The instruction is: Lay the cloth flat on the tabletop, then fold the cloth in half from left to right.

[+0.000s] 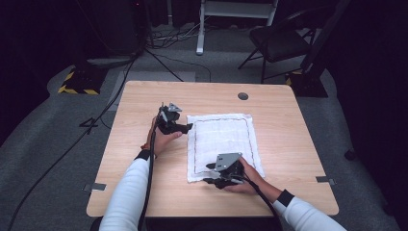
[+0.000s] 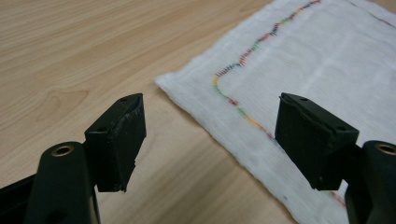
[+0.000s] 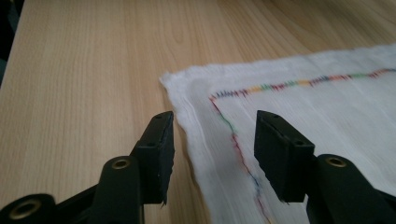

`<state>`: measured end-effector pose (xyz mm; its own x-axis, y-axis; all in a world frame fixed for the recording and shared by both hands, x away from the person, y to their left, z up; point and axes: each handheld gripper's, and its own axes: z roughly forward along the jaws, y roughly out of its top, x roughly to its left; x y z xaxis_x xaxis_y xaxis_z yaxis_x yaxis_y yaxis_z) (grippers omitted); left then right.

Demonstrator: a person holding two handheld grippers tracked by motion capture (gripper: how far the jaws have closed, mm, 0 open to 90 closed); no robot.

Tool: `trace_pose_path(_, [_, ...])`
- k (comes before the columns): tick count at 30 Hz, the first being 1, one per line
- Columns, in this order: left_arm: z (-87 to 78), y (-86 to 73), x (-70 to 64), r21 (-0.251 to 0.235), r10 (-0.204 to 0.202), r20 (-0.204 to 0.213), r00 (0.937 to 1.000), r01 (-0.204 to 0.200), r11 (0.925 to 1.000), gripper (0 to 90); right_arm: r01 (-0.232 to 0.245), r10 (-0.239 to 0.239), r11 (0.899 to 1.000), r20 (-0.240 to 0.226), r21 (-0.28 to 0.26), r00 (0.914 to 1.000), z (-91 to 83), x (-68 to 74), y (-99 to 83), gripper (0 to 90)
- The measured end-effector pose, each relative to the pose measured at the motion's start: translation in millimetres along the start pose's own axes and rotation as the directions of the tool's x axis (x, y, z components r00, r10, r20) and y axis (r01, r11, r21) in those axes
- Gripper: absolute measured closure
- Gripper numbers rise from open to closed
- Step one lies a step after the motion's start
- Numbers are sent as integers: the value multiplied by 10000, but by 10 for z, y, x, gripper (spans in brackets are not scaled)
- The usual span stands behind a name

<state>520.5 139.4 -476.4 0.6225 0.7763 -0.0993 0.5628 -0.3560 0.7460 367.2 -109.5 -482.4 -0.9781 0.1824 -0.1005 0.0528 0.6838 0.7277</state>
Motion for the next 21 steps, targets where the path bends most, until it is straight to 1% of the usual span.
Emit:
trace_pose_path(2, [65,29,15,112,-20,-82,10000,21,9999,242,151,-151,9999,-121,14,9998,91,30,71,490])
trace_pose_path(4, [126,63,8,218,118,-275,9996,-112,9997,239,278,-276,9996,-217,79,9994,156,46,117,490])
trace_pose_path(5, [156,78,-7,253,115,-370,9993,-106,9996,241,306,-304,9995,-219,95,9993,185,52,138,490])
trace_pose_path(8, [231,125,-31,309,298,-469,9985,-283,9991,236,149,-148,9999,-262,44,9995,270,58,193,490])
trace_pose_path(11, [292,154,-46,316,264,-573,9980,-247,9992,228,260,-257,9995,-188,164,9995,354,81,240,490])
trace_pose_path(12, [327,163,-51,508,420,-676,9968,-386,9980,226,313,-310,9992,-124,249,9994,376,85,251,491])
trace_pose_path(13, [346,164,-58,597,436,-728,9964,-393,9974,217,325,-323,9990,-59,320,9995,409,89,266,492])
trace_pose_path(15, [393,163,-55,704,291,-746,9968,-238,9972,206,149,-143,9991,-176,387,9997,452,84,276,504])
trace_pose_path(16, [412,167,-50,761,217,-679,9975,-165,9970,205,152,-145,9991,-168,396,9998,455,72,278,510])
trace_pose_path(17, [426,174,-51,739,135,-641,9979,-88,9972,200,58,-54,9990,-84,442,10000,455,62,282,521])
trace_pose_path(19, [455,196,-60,785,230,-610,9979,-182,9968,201,-32,34,9989,-52,470,10000,448,41,275,550])
trace_pose_path(21, [468,209,-62,806,334,-561,9979,-288,9963,202,-408,414,9984,-144,384,9990,453,13,259,575])
